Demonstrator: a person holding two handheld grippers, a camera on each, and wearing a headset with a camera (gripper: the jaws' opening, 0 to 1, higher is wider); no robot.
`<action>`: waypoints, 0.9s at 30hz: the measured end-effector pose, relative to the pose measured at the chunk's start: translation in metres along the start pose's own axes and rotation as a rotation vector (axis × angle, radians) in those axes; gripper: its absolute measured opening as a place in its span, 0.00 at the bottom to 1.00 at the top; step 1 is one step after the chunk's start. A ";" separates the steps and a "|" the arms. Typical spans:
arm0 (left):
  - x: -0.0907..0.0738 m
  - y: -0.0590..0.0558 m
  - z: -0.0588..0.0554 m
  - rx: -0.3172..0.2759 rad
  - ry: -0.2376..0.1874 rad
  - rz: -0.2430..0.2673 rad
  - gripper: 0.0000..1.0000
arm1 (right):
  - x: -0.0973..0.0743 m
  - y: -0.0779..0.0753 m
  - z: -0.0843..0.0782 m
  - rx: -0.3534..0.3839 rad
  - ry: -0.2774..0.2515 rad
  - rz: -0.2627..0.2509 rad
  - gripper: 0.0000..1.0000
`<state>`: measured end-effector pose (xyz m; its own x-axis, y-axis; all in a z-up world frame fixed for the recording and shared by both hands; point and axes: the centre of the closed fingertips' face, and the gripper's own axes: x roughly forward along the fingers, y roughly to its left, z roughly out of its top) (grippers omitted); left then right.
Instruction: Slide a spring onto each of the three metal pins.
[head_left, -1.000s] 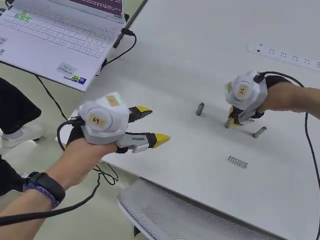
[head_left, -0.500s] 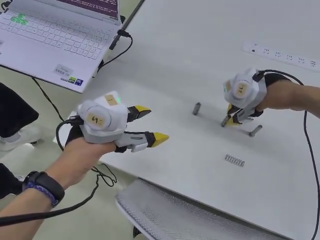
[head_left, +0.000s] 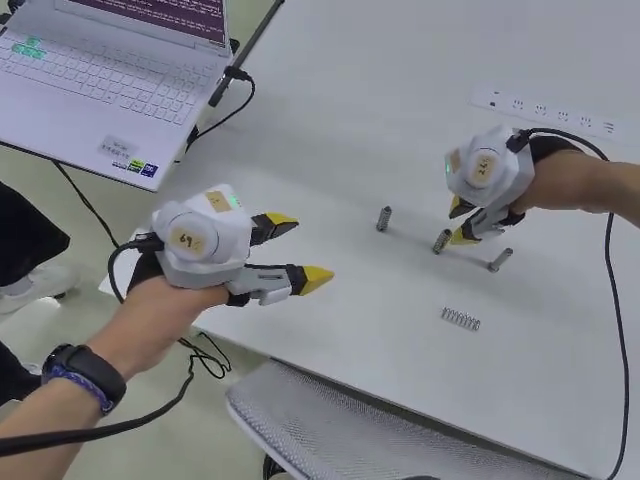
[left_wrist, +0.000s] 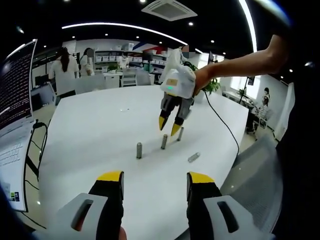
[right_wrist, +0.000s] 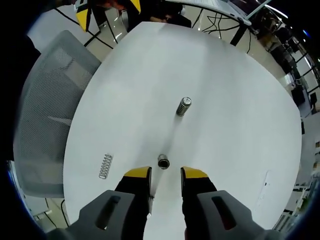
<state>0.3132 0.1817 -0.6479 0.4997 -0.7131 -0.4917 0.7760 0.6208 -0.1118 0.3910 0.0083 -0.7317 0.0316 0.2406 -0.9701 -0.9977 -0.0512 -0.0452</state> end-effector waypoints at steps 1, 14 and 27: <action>0.000 0.000 0.000 0.002 0.000 0.000 0.45 | -0.001 0.000 0.000 0.000 0.000 -0.002 0.21; 0.000 -0.006 0.004 0.007 -0.005 -0.005 0.45 | -0.022 -0.003 0.002 0.133 -0.114 -0.047 0.24; 0.002 -0.010 0.006 0.008 -0.009 -0.013 0.45 | -0.031 0.001 -0.012 0.279 -0.217 -0.090 0.25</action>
<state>0.3086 0.1718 -0.6424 0.4932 -0.7241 -0.4821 0.7855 0.6089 -0.1108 0.3898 -0.0105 -0.7048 0.1362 0.4339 -0.8906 -0.9706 0.2387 -0.0321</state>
